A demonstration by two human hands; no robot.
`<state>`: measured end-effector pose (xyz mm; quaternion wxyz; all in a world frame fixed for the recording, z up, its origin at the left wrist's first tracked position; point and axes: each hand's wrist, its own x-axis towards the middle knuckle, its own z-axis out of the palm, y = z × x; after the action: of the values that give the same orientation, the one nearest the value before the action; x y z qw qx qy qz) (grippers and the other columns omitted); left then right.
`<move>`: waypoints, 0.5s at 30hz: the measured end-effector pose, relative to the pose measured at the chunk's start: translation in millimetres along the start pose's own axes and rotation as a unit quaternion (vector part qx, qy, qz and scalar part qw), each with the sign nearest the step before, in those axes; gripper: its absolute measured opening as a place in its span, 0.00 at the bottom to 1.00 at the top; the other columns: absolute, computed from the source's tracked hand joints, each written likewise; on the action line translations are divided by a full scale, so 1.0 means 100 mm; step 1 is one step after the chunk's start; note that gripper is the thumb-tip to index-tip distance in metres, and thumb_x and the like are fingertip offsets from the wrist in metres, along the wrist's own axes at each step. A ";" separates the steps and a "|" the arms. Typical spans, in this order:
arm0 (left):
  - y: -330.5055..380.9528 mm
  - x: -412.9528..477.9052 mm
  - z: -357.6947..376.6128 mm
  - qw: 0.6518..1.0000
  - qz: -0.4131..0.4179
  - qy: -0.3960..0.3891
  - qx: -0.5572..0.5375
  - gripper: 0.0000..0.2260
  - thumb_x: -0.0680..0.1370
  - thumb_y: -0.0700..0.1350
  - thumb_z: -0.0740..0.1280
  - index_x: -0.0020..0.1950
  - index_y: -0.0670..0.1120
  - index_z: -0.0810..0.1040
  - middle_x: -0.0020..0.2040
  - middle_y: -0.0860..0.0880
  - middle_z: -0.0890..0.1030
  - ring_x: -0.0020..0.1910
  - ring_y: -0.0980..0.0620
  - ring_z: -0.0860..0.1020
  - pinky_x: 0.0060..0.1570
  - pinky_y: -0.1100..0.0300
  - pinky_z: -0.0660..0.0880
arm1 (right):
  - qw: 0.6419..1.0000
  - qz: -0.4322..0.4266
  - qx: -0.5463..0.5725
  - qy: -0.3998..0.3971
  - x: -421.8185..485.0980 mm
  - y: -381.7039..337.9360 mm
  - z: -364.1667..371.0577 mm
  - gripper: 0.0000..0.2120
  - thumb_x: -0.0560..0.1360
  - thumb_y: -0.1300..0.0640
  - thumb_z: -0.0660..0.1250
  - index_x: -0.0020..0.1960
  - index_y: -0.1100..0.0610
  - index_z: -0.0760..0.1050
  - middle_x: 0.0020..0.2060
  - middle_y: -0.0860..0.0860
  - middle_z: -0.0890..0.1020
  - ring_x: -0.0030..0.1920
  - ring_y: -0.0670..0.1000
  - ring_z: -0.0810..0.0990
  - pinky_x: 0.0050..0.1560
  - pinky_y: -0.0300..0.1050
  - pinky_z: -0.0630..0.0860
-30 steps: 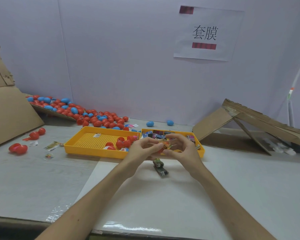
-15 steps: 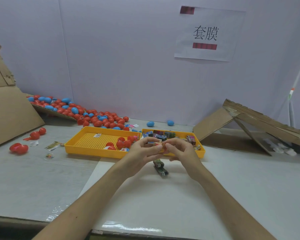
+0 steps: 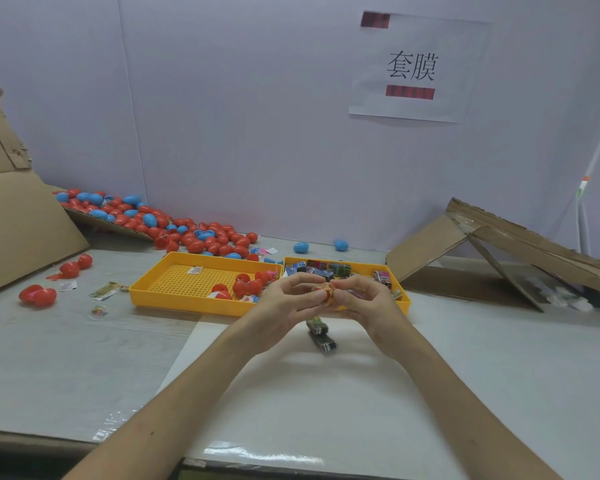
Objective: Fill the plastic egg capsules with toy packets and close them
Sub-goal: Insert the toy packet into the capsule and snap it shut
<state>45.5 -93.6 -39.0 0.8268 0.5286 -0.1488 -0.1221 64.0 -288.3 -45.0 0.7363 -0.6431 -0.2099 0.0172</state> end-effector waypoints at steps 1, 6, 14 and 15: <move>0.00 0.00 0.00 1.000 0.000 0.003 0.005 0.18 0.72 0.38 0.75 0.61 0.38 0.80 0.56 0.39 0.84 0.60 0.41 0.83 0.55 0.57 0.81 | 1.000 0.003 -0.002 0.000 0.00 0.00 -0.01 0.15 0.65 0.53 0.79 0.49 0.58 0.85 0.48 0.56 0.85 0.55 0.61 0.84 0.54 0.58 0.82; 0.00 0.00 -0.01 1.000 0.005 0.007 0.028 0.17 0.71 0.37 0.77 0.60 0.39 0.81 0.58 0.38 0.83 0.60 0.41 0.82 0.57 0.55 0.80 | 0.999 0.045 -0.015 -0.002 -0.01 -0.03 0.01 0.17 0.71 0.50 0.74 0.56 0.58 0.82 0.49 0.58 0.84 0.47 0.55 0.83 0.43 0.46 0.79; -0.04 0.01 -0.02 0.997 0.002 0.002 0.079 0.20 0.70 0.36 0.76 0.61 0.40 0.80 0.56 0.42 0.84 0.57 0.44 0.82 0.64 0.47 0.77 | 0.999 0.030 -0.026 0.010 -0.01 -0.01 -0.02 0.16 0.69 0.54 0.75 0.53 0.63 0.83 0.49 0.58 0.85 0.52 0.59 0.84 0.55 0.55 0.81; -0.04 0.01 -0.02 0.997 0.001 0.001 0.083 0.21 0.69 0.37 0.76 0.61 0.40 0.79 0.56 0.43 0.84 0.57 0.44 0.82 0.64 0.46 0.77 | 0.999 0.029 -0.018 0.007 0.00 -0.01 -0.02 0.16 0.69 0.55 0.75 0.53 0.64 0.82 0.49 0.58 0.85 0.52 0.59 0.84 0.55 0.55 0.82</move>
<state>47.3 -94.0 -43.0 0.7804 0.5952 -0.1582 -0.1082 64.2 -290.5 -44.6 0.7251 -0.6624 -0.1860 0.0299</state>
